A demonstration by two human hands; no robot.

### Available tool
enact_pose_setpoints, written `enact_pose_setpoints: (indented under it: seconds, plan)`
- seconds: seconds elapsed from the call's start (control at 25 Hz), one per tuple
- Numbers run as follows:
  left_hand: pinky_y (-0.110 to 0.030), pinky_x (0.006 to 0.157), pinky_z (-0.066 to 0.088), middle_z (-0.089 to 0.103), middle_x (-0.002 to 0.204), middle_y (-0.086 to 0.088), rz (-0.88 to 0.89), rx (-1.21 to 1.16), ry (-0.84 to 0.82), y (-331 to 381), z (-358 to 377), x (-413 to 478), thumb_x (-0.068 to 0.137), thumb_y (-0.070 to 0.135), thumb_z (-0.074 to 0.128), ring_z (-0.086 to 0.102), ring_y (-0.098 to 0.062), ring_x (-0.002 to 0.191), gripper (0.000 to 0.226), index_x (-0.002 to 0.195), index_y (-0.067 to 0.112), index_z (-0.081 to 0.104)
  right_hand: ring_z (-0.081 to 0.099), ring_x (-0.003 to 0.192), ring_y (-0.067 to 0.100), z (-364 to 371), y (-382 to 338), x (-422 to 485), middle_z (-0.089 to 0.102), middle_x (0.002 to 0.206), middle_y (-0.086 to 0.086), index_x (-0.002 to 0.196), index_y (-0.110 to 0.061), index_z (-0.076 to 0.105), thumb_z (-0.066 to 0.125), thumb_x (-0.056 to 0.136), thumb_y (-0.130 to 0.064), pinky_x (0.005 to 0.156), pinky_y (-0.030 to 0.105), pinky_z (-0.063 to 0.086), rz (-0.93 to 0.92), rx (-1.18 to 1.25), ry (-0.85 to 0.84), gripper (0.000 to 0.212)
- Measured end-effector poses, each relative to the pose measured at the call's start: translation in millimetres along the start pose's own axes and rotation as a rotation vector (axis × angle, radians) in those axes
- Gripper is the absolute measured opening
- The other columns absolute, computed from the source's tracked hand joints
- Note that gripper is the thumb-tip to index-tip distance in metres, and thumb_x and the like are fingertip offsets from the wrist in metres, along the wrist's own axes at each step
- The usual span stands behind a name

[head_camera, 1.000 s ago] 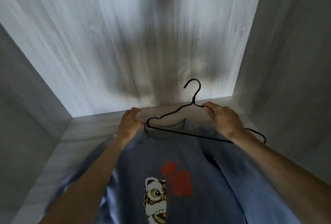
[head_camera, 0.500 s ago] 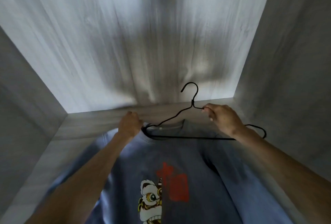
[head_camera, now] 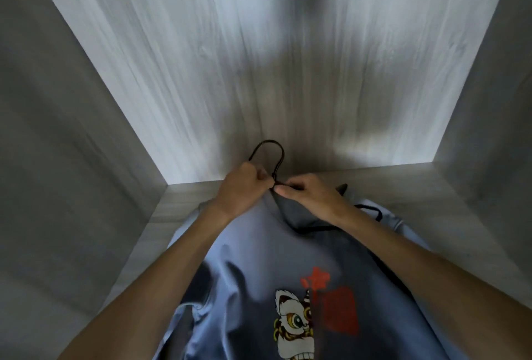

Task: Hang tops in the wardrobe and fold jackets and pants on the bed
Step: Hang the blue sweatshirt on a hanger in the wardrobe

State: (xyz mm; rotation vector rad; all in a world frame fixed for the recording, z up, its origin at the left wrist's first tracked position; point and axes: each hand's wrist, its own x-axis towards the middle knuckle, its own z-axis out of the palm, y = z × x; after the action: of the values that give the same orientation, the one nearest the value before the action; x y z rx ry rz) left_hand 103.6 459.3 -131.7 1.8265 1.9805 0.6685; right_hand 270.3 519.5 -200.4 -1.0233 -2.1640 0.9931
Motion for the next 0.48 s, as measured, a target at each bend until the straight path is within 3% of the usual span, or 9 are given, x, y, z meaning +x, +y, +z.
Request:
enact_pose_setpoints:
  seconds: [0.12,0.16,0.24,0.36,0.48]
  plan:
    - [-0.026,0.072,0.041,0.060,0.085,0.001,0.029,-0.134,-0.290,-20,-11,-9,0.099,0.038,0.055,0.054,-0.008,0.077,0.022,0.098,0.016,0.058,0.062,0.063,0.017,-8,-3,1,0.066,0.066,0.004,0.073,-0.012,0.070,0.048,0.080,-0.076,0.066,0.045,0.048,-0.025,-0.120,0.045,0.067]
    - [-0.028,0.077,0.043,0.064,0.092,-0.001,0.045,-0.153,-0.302,-27,-10,-12,0.100,0.042,0.053,0.057,-0.009,0.084,0.025,0.104,0.018,0.059,0.063,0.064,0.016,-11,-7,-1,0.066,0.066,0.001,0.072,-0.016,0.070,0.045,0.079,-0.078,0.067,0.044,0.052,-0.034,-0.162,0.069,0.067]
    - [-0.033,0.083,0.046,0.069,0.098,-0.004,0.135,-0.089,-0.152,-33,-2,-15,0.102,0.037,0.049,0.063,-0.019,0.093,0.026,0.106,0.016,0.063,0.063,0.064,0.013,-10,-16,-4,0.066,0.066,-0.004,0.075,-0.021,0.070,0.041,0.084,-0.074,0.065,0.039,0.052,-0.056,-0.264,0.148,0.061]
    - [-0.039,0.077,0.046,0.070,0.095,-0.009,0.256,0.041,0.153,-25,17,-14,0.104,0.034,0.043,0.064,-0.028,0.090,0.031,0.104,0.009,0.062,0.063,0.062,0.020,8,-31,-13,0.067,0.069,-0.003,0.088,-0.020,0.063,0.027,0.095,-0.061,0.055,0.033,0.047,-0.109,-0.533,0.497,0.055]
    - [-0.040,0.074,0.047,0.070,0.091,-0.007,0.287,0.091,0.192,-19,20,-11,0.100,0.057,0.037,0.064,-0.028,0.087,0.050,0.102,0.012,0.060,0.065,0.063,0.024,27,-30,-20,0.070,0.079,0.001,0.109,-0.016,0.057,0.033,0.099,-0.044,0.052,0.029,0.042,-0.168,-0.471,0.632,0.039]
